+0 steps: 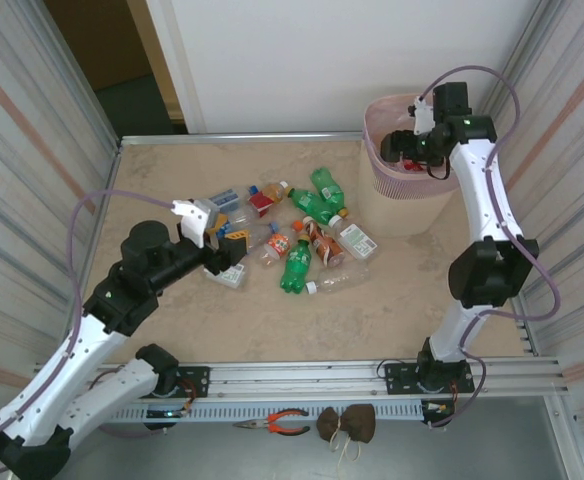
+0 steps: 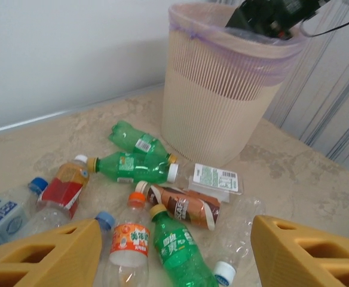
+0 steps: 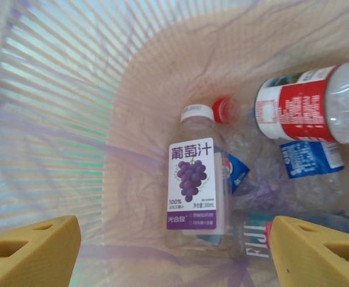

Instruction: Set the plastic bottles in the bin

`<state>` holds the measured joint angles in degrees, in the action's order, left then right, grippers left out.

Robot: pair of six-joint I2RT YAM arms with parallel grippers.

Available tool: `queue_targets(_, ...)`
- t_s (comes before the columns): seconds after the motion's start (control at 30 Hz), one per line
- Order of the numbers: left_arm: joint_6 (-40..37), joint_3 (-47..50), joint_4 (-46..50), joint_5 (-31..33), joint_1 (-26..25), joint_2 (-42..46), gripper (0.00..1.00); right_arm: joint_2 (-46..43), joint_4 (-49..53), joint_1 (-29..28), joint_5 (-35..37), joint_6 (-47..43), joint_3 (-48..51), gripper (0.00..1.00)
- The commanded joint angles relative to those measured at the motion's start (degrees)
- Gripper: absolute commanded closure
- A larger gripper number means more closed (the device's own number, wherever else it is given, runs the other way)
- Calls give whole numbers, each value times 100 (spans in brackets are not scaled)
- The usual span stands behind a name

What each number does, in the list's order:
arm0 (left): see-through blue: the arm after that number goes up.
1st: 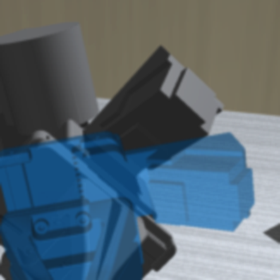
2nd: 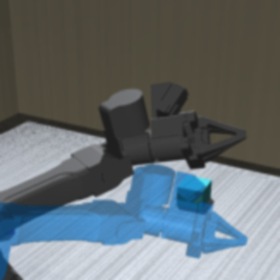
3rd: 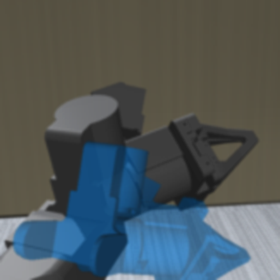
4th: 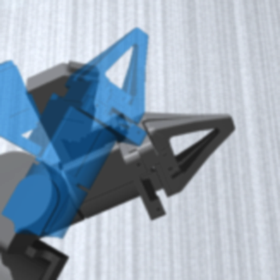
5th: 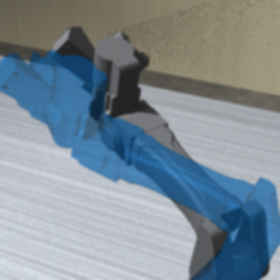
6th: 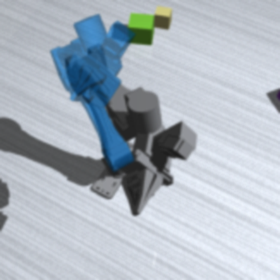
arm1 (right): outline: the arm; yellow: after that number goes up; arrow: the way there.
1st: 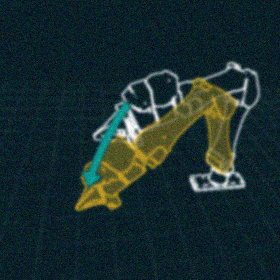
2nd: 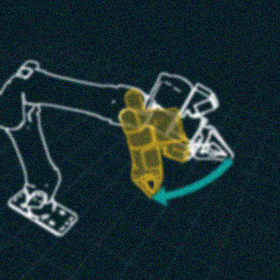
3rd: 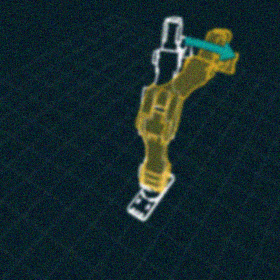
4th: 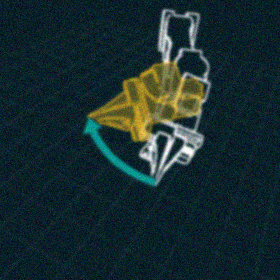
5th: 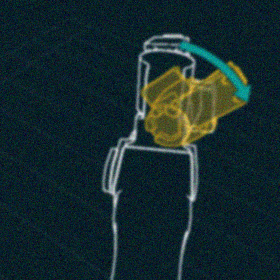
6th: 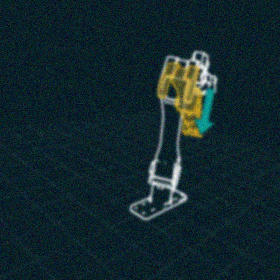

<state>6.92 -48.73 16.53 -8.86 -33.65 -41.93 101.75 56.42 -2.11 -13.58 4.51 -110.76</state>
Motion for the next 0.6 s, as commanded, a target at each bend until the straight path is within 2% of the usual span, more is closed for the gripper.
queue_targets(0.0,176,-193,389,193,74,-122,33,-634,-377,53,518,281,187,19)
queue_targets(0.27,627,-335,1169,475,117,-374,34,-2001,-1173,48,812,569,1332,20)
queue_targets(0.57,1957,-157,1760,1282,214,-578,30,-2954,-1513,-176,509,867,1964,21)
